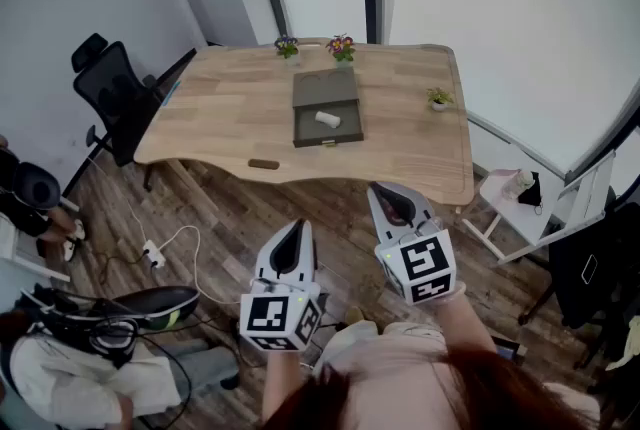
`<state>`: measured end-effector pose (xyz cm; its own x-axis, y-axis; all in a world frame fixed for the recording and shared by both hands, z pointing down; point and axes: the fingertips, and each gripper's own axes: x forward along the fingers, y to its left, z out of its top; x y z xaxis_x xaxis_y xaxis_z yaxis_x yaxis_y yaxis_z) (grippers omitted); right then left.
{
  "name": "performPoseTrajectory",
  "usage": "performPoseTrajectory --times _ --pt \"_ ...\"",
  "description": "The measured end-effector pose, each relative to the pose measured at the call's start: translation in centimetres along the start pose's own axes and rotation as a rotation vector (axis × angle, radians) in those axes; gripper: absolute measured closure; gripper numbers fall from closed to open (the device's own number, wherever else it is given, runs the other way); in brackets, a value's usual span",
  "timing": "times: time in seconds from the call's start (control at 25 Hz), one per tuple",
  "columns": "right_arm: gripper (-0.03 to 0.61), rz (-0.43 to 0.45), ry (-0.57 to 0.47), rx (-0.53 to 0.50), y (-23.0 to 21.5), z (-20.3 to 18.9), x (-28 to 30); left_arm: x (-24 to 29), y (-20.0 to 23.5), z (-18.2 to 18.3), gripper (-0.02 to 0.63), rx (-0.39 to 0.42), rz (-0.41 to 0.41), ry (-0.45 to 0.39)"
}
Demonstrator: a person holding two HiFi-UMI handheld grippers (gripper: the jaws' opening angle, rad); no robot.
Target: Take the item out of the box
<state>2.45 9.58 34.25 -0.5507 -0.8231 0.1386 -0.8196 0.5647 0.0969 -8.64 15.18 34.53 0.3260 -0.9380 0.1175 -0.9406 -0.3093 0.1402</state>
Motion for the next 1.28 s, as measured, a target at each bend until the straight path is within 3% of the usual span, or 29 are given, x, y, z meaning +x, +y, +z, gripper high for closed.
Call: performPoseTrajectory --times 0.68,1.28 --pt "0.578 -0.041 0.007 0.015 -0.1 -0.4 2.1 1.8 1.2 0.2 0.611 0.010 -0.069 0.010" --pt "0.578 -0.039 -0.011 0.028 -5.4 -0.7 8.3 10.2 2.8 0.8 0.611 0.044 -0.071 0.017"
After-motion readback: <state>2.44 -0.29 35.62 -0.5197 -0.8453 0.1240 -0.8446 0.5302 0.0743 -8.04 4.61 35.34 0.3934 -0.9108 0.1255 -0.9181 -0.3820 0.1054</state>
